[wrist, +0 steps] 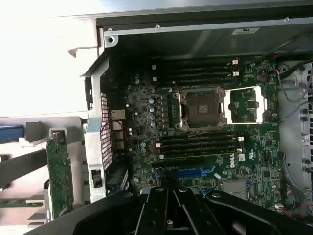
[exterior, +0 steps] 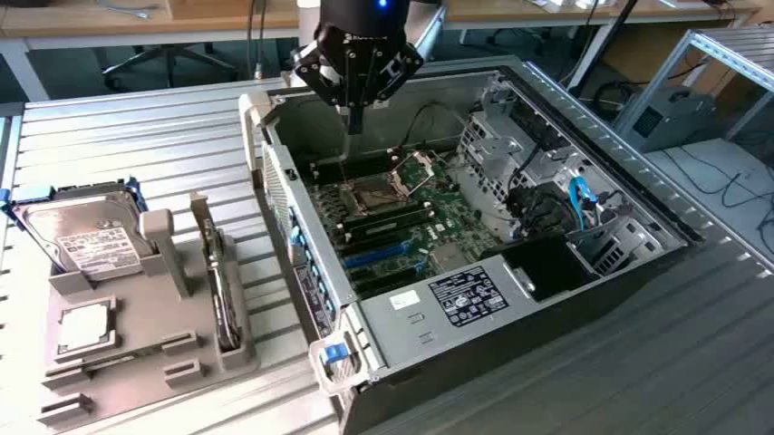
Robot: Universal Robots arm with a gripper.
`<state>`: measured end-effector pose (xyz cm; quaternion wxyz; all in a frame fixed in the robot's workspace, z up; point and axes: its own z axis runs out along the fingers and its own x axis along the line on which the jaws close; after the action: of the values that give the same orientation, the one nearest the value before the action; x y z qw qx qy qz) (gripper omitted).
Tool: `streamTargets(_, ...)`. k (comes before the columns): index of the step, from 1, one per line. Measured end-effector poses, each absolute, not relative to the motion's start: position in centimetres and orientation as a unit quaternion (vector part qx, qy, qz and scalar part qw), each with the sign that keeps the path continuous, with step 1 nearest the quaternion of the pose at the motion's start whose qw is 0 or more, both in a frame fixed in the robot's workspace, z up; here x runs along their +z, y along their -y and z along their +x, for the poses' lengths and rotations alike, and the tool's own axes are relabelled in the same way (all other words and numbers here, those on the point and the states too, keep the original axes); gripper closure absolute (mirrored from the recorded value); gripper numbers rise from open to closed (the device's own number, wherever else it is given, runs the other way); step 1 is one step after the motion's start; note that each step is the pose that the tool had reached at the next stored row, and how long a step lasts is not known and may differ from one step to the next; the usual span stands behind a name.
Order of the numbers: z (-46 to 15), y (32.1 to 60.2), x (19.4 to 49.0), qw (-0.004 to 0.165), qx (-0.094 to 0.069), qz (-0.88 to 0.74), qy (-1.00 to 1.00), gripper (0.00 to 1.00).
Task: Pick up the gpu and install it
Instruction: 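Reach for the gpu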
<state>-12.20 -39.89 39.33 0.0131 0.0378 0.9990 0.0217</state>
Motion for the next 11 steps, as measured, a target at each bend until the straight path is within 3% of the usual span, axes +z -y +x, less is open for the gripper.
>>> streamTargets(11, -13.20, 39.89, 39.33, 0.013, 0.022, 0.038, -0.999, 0.89)
